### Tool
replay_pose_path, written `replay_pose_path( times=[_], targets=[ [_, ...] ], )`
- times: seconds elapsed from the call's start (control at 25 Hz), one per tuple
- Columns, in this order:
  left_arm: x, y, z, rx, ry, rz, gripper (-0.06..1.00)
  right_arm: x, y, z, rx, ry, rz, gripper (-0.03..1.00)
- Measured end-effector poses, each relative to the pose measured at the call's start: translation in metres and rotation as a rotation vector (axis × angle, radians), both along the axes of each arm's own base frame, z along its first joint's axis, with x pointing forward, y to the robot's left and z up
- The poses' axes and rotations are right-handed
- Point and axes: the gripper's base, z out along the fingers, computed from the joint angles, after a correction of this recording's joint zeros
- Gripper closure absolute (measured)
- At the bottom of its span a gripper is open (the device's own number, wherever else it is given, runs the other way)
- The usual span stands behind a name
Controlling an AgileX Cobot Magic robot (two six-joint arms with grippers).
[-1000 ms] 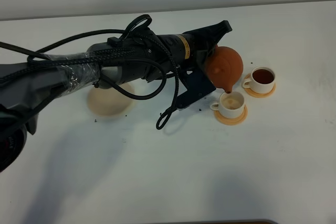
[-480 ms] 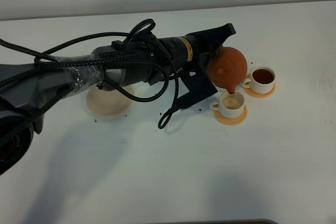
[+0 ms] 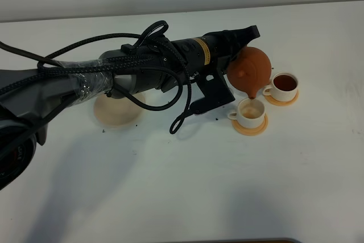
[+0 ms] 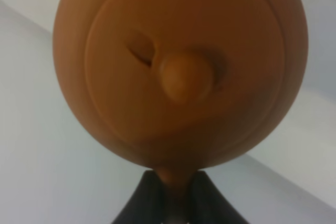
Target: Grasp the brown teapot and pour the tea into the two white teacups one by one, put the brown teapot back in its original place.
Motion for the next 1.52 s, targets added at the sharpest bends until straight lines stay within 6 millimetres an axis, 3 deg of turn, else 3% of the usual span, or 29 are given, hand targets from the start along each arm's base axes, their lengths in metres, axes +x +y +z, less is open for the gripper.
replay_pose_path(
  times=[1.52],
  targets=[
    [0.0005,-0.0052,0.0051,0.058,-0.148,-0.132,0.83,0.0,0.0,0.0,0.0,0.0,0.0,0.73]
  ],
)
